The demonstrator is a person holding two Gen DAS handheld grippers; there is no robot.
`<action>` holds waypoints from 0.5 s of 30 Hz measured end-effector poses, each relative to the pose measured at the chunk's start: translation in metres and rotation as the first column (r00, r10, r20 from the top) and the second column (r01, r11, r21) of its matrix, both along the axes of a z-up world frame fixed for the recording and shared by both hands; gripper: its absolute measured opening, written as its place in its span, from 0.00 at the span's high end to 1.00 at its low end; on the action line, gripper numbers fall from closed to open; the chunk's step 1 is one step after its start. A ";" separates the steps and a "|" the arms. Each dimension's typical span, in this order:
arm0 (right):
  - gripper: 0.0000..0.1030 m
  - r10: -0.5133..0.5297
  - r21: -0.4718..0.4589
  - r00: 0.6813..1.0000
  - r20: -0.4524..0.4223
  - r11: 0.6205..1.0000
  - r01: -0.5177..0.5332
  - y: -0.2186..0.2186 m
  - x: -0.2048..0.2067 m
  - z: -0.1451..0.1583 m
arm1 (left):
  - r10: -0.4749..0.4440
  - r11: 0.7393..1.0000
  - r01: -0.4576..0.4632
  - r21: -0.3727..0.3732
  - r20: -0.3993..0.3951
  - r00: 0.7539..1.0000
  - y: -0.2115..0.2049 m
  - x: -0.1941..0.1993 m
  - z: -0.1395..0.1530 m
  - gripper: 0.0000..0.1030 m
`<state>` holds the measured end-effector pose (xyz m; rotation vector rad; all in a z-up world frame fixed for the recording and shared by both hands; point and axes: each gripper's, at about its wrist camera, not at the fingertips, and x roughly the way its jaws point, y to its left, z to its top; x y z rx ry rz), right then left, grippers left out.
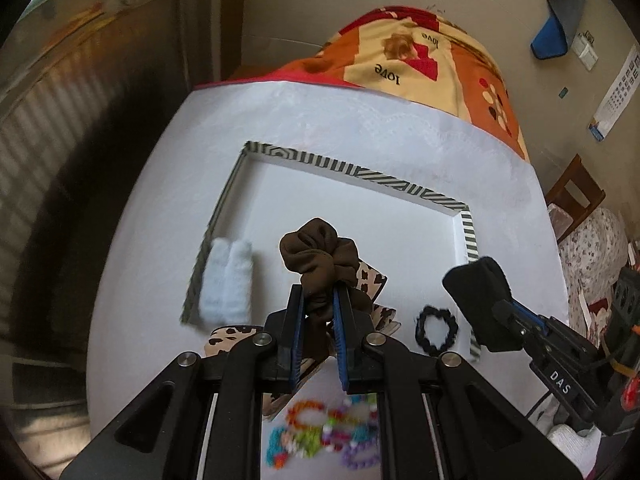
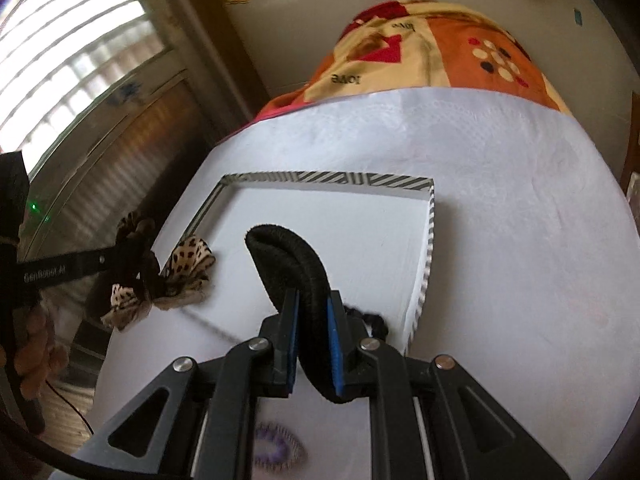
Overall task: Organize jewelry
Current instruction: 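Carry the brown scrunchie and black clip into the tray and release both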
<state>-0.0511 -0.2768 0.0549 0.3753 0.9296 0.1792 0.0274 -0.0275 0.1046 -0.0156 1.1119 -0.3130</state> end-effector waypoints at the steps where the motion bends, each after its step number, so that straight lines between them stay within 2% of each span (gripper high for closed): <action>1: 0.87 -0.013 0.014 1.000 -0.010 1.000 0.014 -0.002 0.008 -0.005 | -0.003 1.000 0.003 0.004 -0.005 1.000 -0.003 0.007 -0.004 1.00; 11: 0.87 -0.072 0.095 0.993 -0.096 0.992 0.081 -0.011 0.062 -0.048 | -0.012 0.999 0.014 0.039 -0.051 0.999 -0.017 0.062 -0.042 1.00; 15: 0.87 -0.088 0.095 0.988 -0.123 0.990 0.100 -0.014 0.072 -0.063 | -0.004 0.998 0.007 0.054 -0.068 0.998 -0.018 0.078 -0.058 1.00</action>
